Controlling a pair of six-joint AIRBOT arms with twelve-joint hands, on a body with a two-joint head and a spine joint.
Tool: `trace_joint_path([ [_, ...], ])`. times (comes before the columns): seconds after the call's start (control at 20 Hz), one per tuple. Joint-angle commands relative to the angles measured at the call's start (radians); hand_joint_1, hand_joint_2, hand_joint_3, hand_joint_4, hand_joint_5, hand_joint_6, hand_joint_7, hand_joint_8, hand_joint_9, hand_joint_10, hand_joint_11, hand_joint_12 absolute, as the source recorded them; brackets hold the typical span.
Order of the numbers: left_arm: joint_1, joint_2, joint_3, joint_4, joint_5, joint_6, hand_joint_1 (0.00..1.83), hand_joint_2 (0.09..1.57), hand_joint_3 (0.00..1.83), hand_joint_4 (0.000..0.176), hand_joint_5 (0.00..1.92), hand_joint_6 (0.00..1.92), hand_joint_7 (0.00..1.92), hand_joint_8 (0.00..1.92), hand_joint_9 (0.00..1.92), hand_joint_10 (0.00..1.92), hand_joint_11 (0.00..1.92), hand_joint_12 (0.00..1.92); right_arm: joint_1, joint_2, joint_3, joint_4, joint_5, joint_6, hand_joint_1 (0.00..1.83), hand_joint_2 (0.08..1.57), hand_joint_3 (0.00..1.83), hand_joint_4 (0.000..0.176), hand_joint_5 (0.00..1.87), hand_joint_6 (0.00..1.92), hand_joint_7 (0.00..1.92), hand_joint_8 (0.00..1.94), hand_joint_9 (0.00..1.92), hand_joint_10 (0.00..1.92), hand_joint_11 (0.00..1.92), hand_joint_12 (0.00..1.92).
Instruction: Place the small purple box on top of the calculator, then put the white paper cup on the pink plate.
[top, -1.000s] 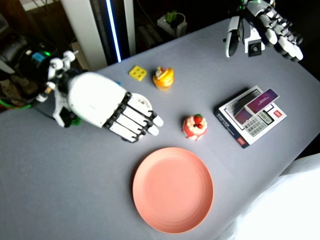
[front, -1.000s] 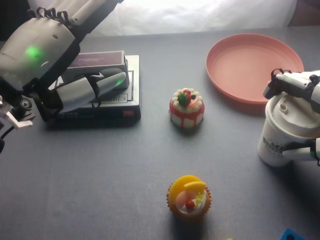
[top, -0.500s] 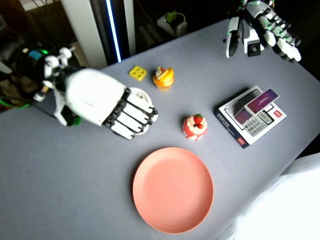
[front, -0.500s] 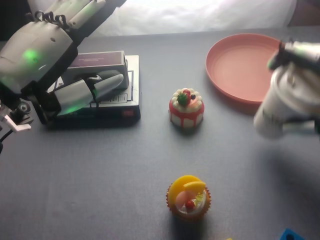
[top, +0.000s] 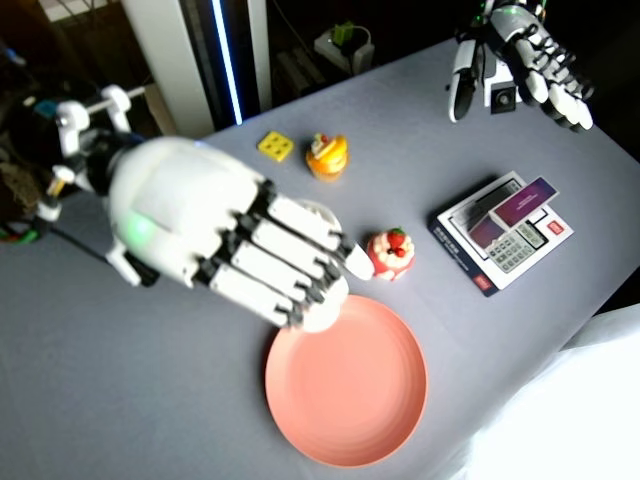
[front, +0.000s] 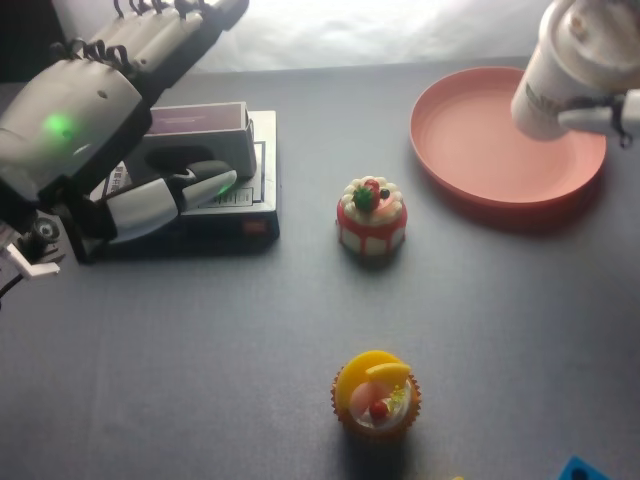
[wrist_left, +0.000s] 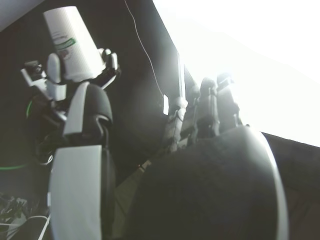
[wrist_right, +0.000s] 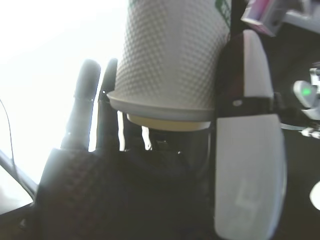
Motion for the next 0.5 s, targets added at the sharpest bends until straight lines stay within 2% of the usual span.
trace_joint_path([
  [0.0, -0.009, 0.002, -0.003, 0.0, -0.134, -0.003, 1.02, 1.19, 0.0, 0.036, 0.05, 0.01, 0.0, 0.0, 0.0, 0.0, 0.0, 0.0, 0.03, -0.015, 0.014, 0.019, 0.062, -0.04, 1.17, 1.2, 0.0, 0.0, 0.23, 0.65, 0.18, 0.99, 0.14, 1.34, 0.07, 1.89],
  [0.05, -0.008, 0.002, -0.002, 0.0, -0.136, -0.003, 1.01, 1.2, 0.0, 0.036, 0.06, 0.01, 0.0, 0.0, 0.0, 0.0, 0.0, 0.0, 0.052, -0.03, 0.029, 0.049, 0.035, -0.087, 1.13, 1.19, 0.0, 0.0, 0.18, 0.92, 0.22, 0.93, 0.15, 1.27, 0.06, 1.85],
  [0.1, -0.008, 0.002, -0.002, 0.0, -0.136, -0.003, 1.01, 1.2, 0.0, 0.033, 0.05, 0.01, 0.0, 0.0, 0.0, 0.0, 0.0, 0.0, 0.074, -0.051, 0.052, 0.07, 0.0, -0.116, 1.11, 1.18, 0.0, 0.0, 0.25, 0.77, 0.33, 0.91, 0.26, 1.39, 0.21, 1.91],
  [0.15, -0.008, 0.0, -0.001, -0.001, -0.138, -0.004, 1.02, 1.21, 0.0, 0.021, 0.05, 0.01, 0.0, 0.0, 0.0, 0.0, 0.0, 0.0, 0.088, -0.073, 0.081, 0.076, -0.032, -0.117, 1.05, 1.19, 0.0, 0.0, 0.29, 0.73, 0.34, 0.85, 0.3, 1.43, 0.27, 1.91],
  [0.25, -0.008, -0.009, 0.006, 0.0, -0.138, -0.011, 0.99, 1.22, 0.0, 0.018, 0.05, 0.0, 0.0, 0.0, 0.0, 0.0, 0.0, 0.0, 0.107, -0.126, 0.149, 0.102, -0.093, -0.117, 1.04, 1.19, 0.0, 0.0, 0.26, 0.67, 0.34, 0.86, 0.34, 1.42, 0.31, 1.88],
  [0.3, -0.008, -0.014, 0.011, 0.0, -0.138, -0.018, 0.99, 1.22, 0.0, 0.035, 0.04, 0.0, 0.0, 0.0, 0.0, 0.0, 0.0, 0.0, 0.109, -0.149, 0.179, 0.124, -0.115, -0.118, 1.04, 1.17, 0.0, 0.0, 0.2, 0.76, 0.3, 0.83, 0.31, 1.41, 0.3, 1.89],
  [0.35, -0.008, -0.016, 0.014, 0.0, -0.139, -0.023, 0.99, 1.22, 0.0, 0.035, 0.04, 0.0, 0.0, 0.0, 0.0, 0.0, 0.0, 0.0, 0.11, -0.17, 0.208, 0.156, -0.134, -0.121, 1.04, 1.17, 0.0, 0.0, 0.2, 0.76, 0.3, 0.83, 0.31, 1.41, 0.3, 1.89],
  [0.4, -0.008, -0.017, 0.014, 0.0, -0.14, -0.023, 1.03, 1.21, 0.0, 0.044, 0.04, 0.0, 0.0, 0.0, 0.0, 0.0, 0.0, 0.0, 0.11, -0.183, 0.226, 0.178, -0.146, -0.122, 1.06, 1.18, 0.0, 0.0, 0.14, 0.76, 0.28, 0.76, 0.26, 1.33, 0.23, 1.85],
  [0.45, -0.008, -0.018, 0.015, 0.0, -0.143, -0.023, 1.02, 1.21, 0.0, 0.039, 0.04, 0.0, 0.0, 0.0, 0.0, 0.0, 0.0, 0.0, 0.11, -0.204, 0.255, 0.207, -0.164, -0.122, 1.05, 1.17, 0.0, 0.0, 0.14, 0.72, 0.3, 0.67, 0.3, 1.3, 0.25, 1.84],
])
